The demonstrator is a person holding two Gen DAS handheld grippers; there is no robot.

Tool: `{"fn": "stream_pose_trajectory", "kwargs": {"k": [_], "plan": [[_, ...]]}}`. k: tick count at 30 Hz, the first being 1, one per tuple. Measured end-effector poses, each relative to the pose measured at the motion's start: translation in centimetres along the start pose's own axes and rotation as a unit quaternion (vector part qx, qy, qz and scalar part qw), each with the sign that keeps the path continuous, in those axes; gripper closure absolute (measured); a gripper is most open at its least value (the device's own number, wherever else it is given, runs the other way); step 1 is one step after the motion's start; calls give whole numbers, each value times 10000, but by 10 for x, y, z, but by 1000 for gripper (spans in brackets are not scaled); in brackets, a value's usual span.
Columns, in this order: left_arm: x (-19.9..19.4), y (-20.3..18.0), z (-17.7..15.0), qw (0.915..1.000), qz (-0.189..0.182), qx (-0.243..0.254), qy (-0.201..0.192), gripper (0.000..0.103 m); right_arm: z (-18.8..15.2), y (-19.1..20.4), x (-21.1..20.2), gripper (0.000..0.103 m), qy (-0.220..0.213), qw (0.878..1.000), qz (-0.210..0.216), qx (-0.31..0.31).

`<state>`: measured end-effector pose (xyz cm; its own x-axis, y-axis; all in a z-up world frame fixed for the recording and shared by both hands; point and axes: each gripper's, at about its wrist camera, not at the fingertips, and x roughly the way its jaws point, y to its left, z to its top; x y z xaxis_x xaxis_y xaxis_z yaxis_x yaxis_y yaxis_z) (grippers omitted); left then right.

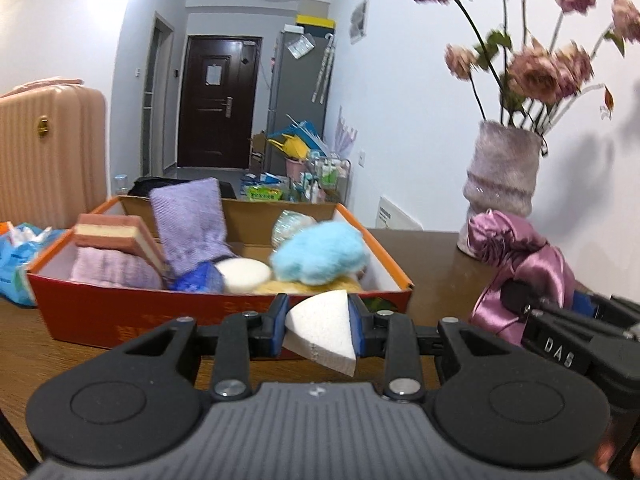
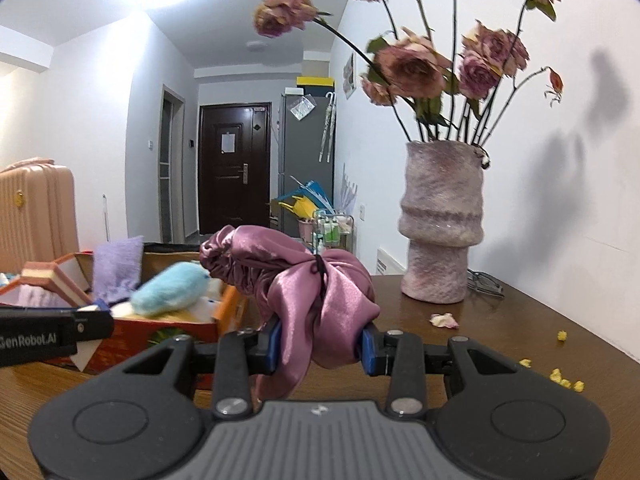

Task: Organize soft objects
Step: 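Carry the white sponge and pink bow in both grippers over the box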

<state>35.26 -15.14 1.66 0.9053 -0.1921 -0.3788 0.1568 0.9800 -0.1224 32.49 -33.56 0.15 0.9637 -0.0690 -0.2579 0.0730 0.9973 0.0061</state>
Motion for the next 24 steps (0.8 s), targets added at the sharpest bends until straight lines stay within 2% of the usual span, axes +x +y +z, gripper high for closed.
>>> {"fn": "stream_pose_trajectory", "kwargs": {"k": [14, 24], "plan": [[-36, 54, 15, 9986, 190, -285, -414, 72, 3, 64, -17, 67, -232, 9995, 198, 14], [-45, 82, 26, 9968, 274, -427, -624, 72, 6, 99, -18, 67, -369, 9990, 255, -18]]}}
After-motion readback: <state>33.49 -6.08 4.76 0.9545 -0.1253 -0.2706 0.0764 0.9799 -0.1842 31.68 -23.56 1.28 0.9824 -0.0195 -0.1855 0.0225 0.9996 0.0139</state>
